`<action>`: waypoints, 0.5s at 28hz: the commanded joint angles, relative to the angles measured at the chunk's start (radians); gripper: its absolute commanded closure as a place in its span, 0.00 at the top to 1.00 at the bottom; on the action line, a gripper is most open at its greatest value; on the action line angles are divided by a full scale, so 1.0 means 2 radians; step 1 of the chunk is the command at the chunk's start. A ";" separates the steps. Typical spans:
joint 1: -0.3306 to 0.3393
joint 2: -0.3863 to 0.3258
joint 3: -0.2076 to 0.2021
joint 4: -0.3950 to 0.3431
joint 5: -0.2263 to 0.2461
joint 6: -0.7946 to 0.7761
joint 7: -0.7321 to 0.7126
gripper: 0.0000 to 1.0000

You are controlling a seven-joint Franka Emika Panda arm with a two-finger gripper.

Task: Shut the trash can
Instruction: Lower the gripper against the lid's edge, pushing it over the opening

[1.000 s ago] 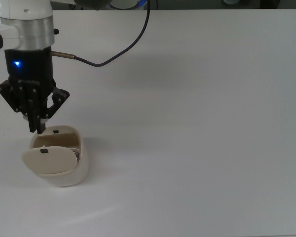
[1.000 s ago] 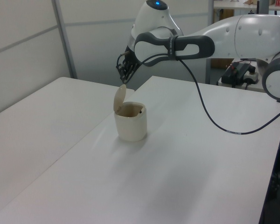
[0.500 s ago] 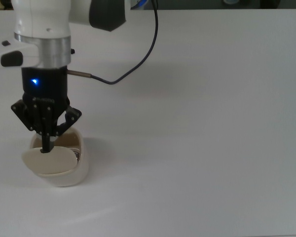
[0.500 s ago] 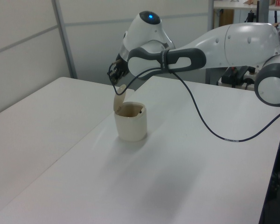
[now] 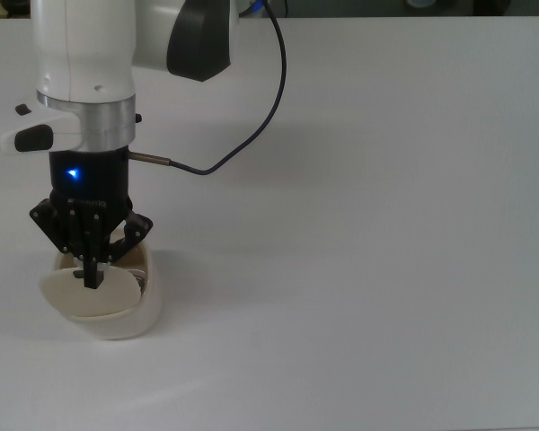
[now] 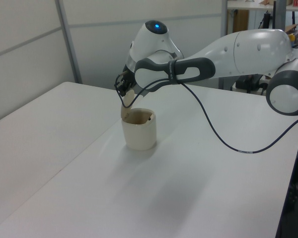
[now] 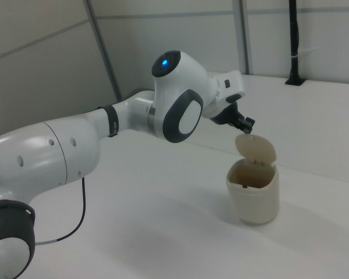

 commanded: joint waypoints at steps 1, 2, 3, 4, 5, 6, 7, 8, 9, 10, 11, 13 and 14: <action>0.000 0.003 -0.005 0.007 -0.011 -0.028 0.001 0.00; 0.000 0.002 -0.005 0.007 -0.010 -0.032 -0.004 0.00; 0.000 0.001 -0.005 0.007 -0.009 -0.036 -0.007 0.00; 0.000 0.001 -0.005 0.007 -0.009 -0.041 -0.012 0.00; -0.001 -0.001 -0.005 0.006 -0.008 -0.046 -0.017 0.00; 0.000 -0.002 -0.005 0.006 -0.007 -0.053 -0.021 0.00; -0.001 -0.003 -0.005 0.006 -0.004 -0.071 -0.031 0.00; -0.001 -0.003 -0.005 0.006 -0.003 -0.081 -0.037 0.00; -0.001 -0.003 -0.004 0.005 -0.001 -0.089 -0.043 0.00; -0.001 -0.003 -0.004 0.005 -0.001 -0.096 -0.049 0.00; -0.001 -0.003 -0.004 0.005 -0.001 -0.104 -0.053 0.00; -0.001 -0.003 -0.004 0.005 -0.001 -0.121 -0.063 0.00; -0.001 -0.003 -0.003 0.004 -0.001 -0.128 -0.066 0.00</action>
